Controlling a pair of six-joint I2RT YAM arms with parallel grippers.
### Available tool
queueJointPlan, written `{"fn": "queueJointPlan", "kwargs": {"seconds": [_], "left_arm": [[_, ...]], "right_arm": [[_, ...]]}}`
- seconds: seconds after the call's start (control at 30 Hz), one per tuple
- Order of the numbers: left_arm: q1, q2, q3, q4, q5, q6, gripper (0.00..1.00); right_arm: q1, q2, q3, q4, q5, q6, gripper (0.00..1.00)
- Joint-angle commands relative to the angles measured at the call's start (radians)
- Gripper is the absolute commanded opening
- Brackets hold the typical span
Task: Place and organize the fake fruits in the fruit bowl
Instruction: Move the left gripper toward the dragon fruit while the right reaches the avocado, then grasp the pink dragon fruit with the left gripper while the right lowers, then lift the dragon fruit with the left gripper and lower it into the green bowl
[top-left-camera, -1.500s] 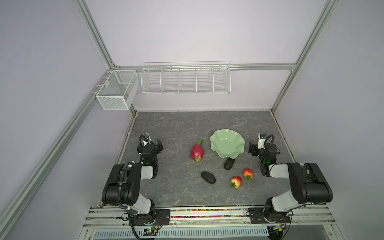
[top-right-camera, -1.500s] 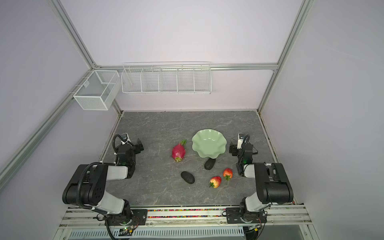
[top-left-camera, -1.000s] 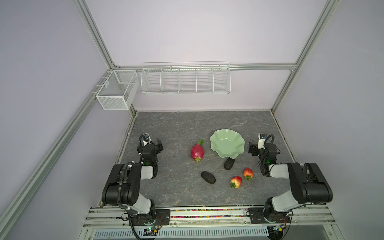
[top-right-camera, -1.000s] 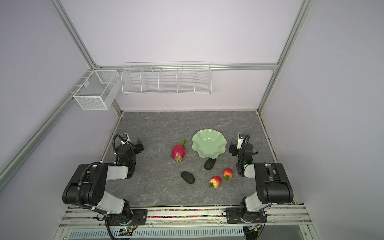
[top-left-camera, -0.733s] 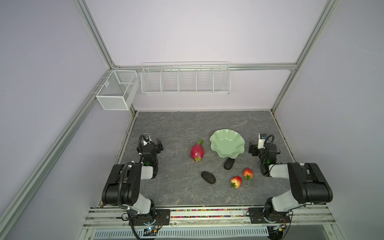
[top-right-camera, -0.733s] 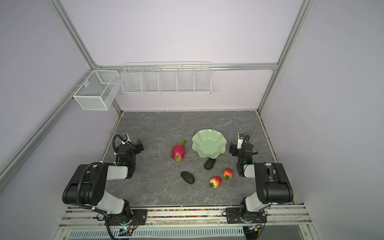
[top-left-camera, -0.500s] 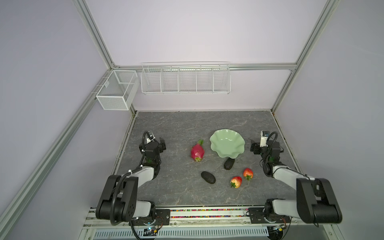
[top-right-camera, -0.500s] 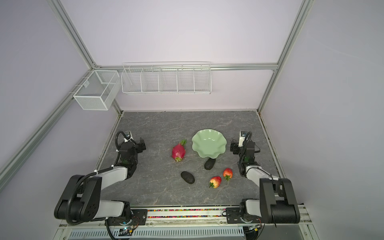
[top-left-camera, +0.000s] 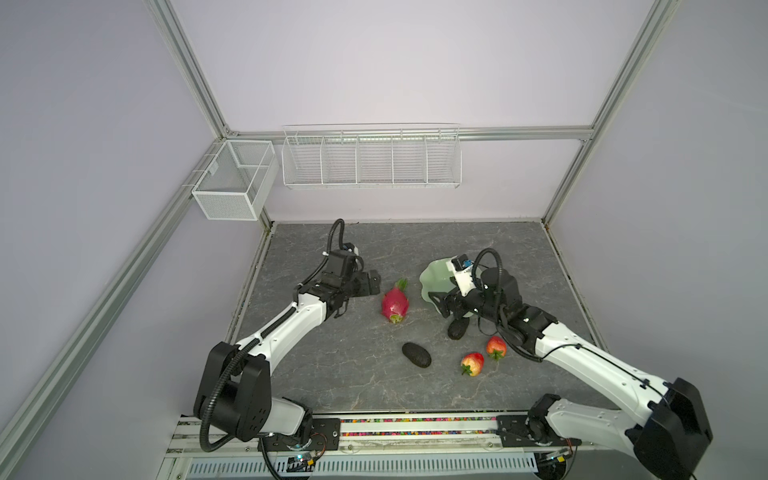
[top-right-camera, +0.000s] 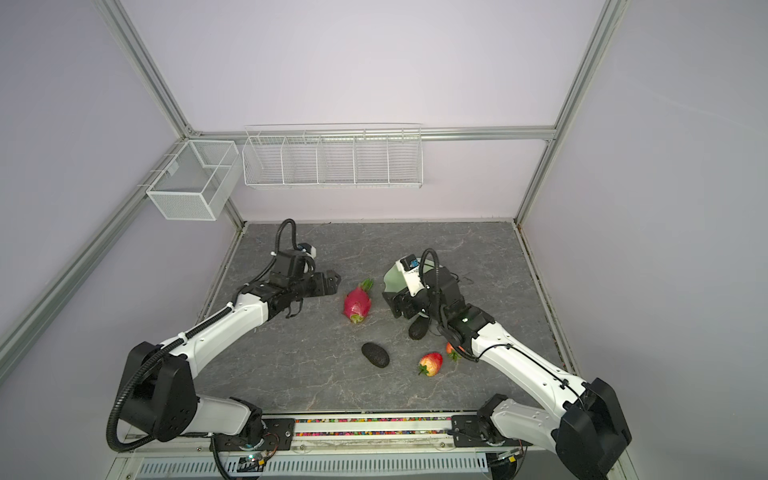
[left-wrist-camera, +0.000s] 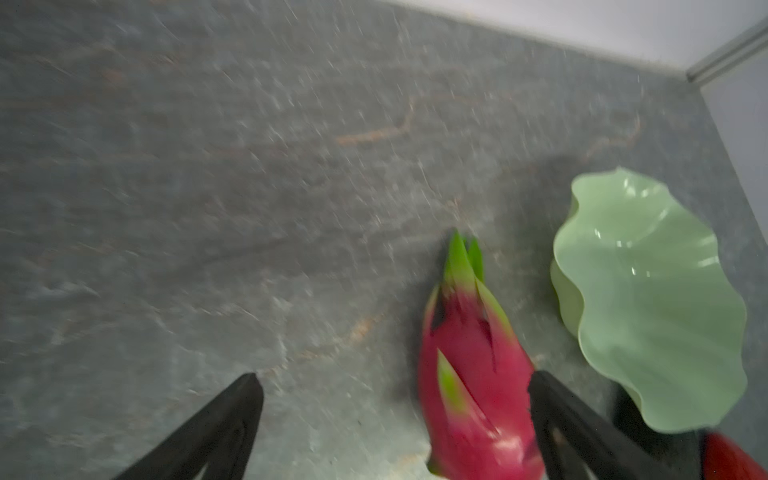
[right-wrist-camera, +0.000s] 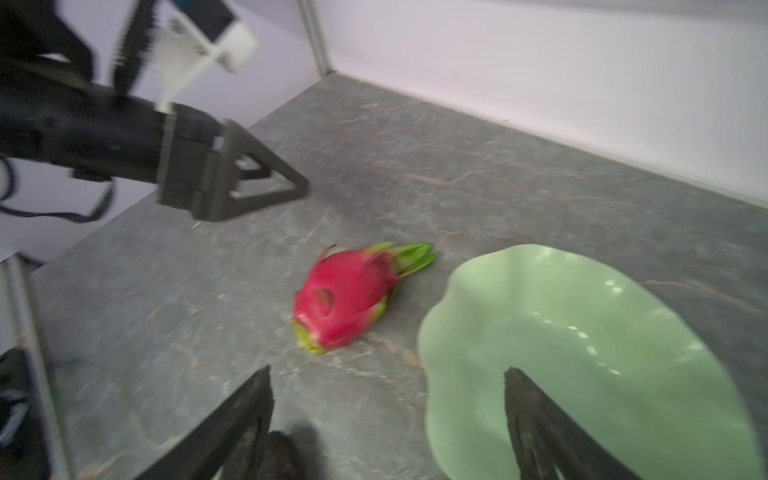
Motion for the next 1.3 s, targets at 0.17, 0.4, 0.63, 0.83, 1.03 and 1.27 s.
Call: {"fn": "queueJointPlan", "kwargs": {"seconds": [0.17, 0.4, 0.63, 0.83, 1.03, 1.27], "left_arm": [[-0.055, 0.116, 0.075, -0.017, 0.127, -0.071, 0.99], [-0.103, 0.214, 0.13, -0.011, 0.109, -0.088, 0.99], [-0.118, 0.319, 0.199, -0.102, 0.049, -0.116, 0.99], [-0.128, 0.384, 0.23, -0.089, 0.085, -0.131, 0.84], [-0.128, 0.376, 0.259, -0.12, 0.075, -0.143, 0.62], [-0.144, 0.246, 0.346, -0.183, 0.008, -0.152, 0.58]], "right_arm": [[0.097, 0.049, -0.032, -0.005, -0.023, 0.045, 0.88], [0.096, 0.039, -0.049, -0.023, -0.008, 0.015, 0.88], [0.096, 0.053, -0.044, -0.048, -0.009, -0.012, 0.88], [0.095, 0.06, -0.048, -0.048, -0.015, -0.023, 0.88], [0.054, -0.005, -0.103, -0.027, 0.035, 0.039, 0.89], [-0.138, -0.138, -0.174, -0.081, 0.007, 0.153, 0.88]]}}
